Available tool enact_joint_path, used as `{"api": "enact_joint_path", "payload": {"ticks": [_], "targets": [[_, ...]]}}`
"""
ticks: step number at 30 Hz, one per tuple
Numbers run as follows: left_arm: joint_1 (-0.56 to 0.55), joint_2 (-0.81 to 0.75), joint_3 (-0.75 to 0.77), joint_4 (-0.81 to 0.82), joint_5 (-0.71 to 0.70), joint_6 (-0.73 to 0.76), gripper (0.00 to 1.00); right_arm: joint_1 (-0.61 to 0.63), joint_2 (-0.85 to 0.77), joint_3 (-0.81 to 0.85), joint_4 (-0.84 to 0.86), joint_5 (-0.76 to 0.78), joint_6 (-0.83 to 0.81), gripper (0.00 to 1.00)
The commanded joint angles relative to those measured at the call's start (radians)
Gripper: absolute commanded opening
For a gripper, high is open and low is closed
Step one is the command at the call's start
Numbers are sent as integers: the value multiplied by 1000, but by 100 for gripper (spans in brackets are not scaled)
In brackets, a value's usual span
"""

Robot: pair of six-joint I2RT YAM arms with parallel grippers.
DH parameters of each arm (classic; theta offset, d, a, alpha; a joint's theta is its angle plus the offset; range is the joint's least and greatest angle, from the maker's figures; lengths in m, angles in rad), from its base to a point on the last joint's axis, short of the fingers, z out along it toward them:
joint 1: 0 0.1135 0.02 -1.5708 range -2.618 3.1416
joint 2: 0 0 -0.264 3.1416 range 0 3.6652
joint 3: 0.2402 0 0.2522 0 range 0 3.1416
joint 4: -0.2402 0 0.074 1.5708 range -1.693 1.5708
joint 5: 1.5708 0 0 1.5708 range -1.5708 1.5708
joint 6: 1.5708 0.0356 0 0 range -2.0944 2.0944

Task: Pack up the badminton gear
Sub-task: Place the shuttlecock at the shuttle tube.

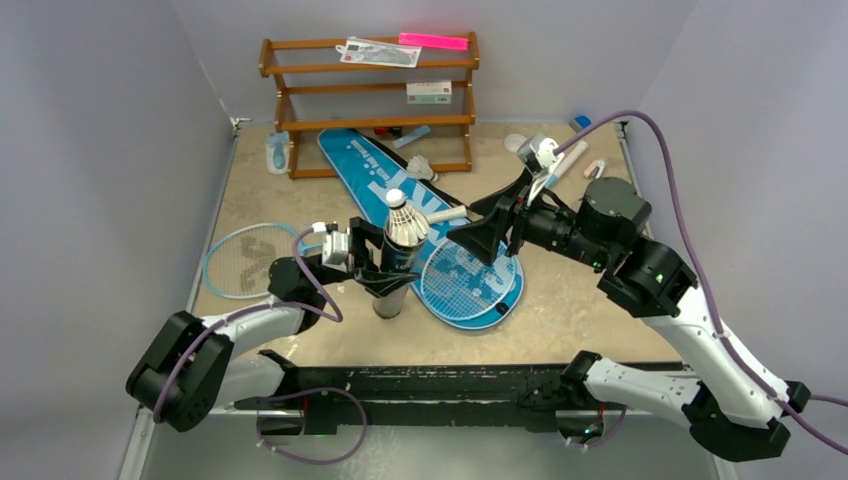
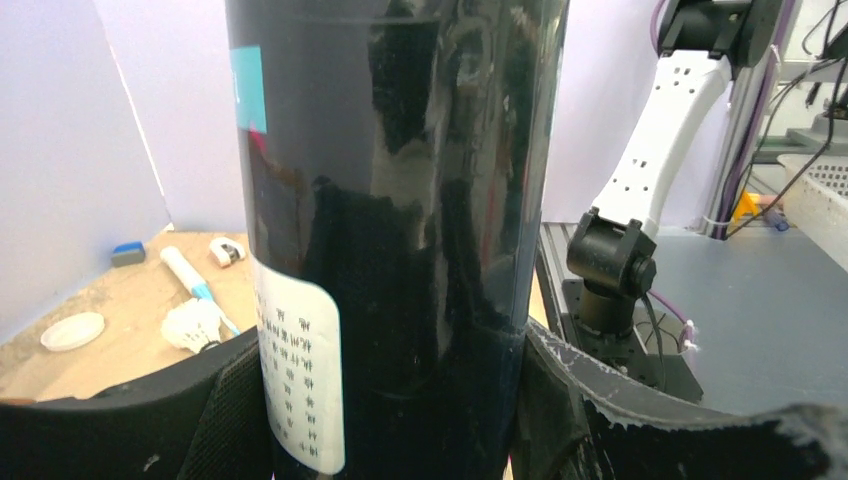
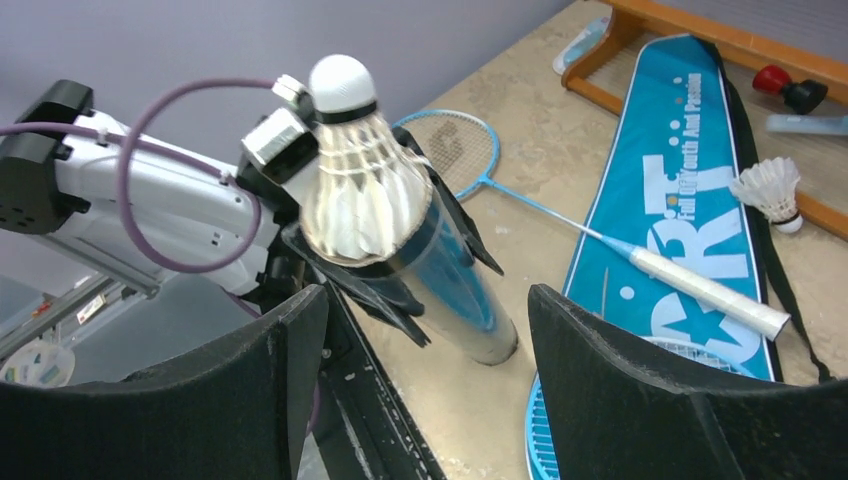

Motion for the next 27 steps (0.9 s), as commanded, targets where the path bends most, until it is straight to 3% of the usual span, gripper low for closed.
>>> {"api": "enact_joint_path", "payload": {"ticks": [1, 9, 12, 23, 27], "targets": [[-18, 48, -20, 205, -79, 30, 26, 1, 3, 71, -12, 18, -29, 75], [-20, 91, -47, 268, -81, 18, 27, 2, 56, 109, -31, 20, -38, 72], [-20, 82, -48, 253, -83, 19, 28, 1, 82, 126, -39, 10, -43, 56], [-20, 35, -41, 169, -60, 44, 28, 3, 149, 187, -25, -72, -58, 25], [-20, 34, -38, 165, -61, 40, 28, 2, 178, 208, -27, -107, -59, 1]]}}
